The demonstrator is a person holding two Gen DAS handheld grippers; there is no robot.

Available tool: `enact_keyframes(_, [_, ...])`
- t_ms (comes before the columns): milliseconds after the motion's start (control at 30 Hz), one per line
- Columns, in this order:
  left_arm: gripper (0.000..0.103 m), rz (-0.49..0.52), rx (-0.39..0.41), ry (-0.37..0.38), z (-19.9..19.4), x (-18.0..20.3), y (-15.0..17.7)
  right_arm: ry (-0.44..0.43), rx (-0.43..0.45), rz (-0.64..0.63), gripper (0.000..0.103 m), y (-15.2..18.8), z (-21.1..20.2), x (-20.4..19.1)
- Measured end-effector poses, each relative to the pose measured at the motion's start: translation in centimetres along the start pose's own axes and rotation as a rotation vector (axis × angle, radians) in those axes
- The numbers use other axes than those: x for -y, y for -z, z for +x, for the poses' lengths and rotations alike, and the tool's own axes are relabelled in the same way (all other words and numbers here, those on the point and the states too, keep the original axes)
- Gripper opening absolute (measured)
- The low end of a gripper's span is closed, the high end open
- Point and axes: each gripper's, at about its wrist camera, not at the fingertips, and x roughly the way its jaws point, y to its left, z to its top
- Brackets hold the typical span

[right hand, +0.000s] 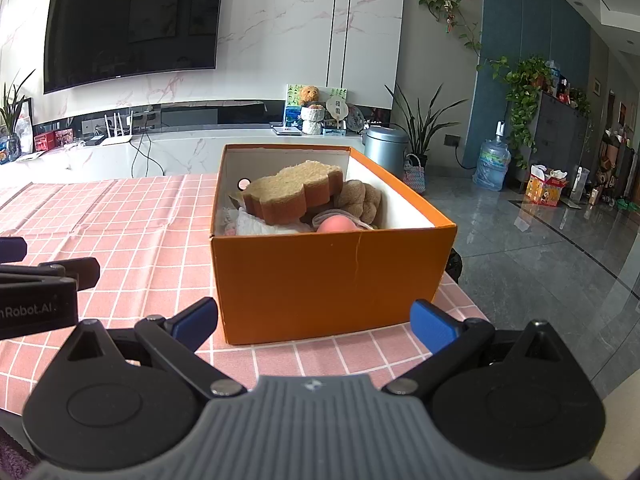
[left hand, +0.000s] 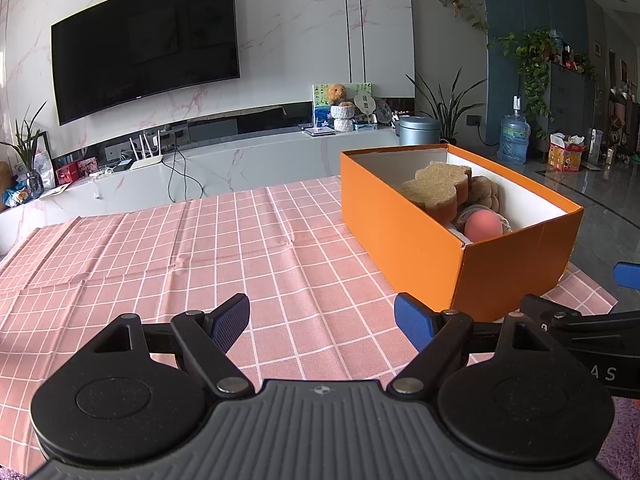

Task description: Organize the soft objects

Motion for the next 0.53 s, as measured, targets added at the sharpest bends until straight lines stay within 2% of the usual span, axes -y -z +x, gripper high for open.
enact_keyframes(533, [0.096,0.004,0.01,0.003,-0.32,0.07,-0.22,0.003,0.002,0.002,0.1,-0.06,-0.21,-0.03])
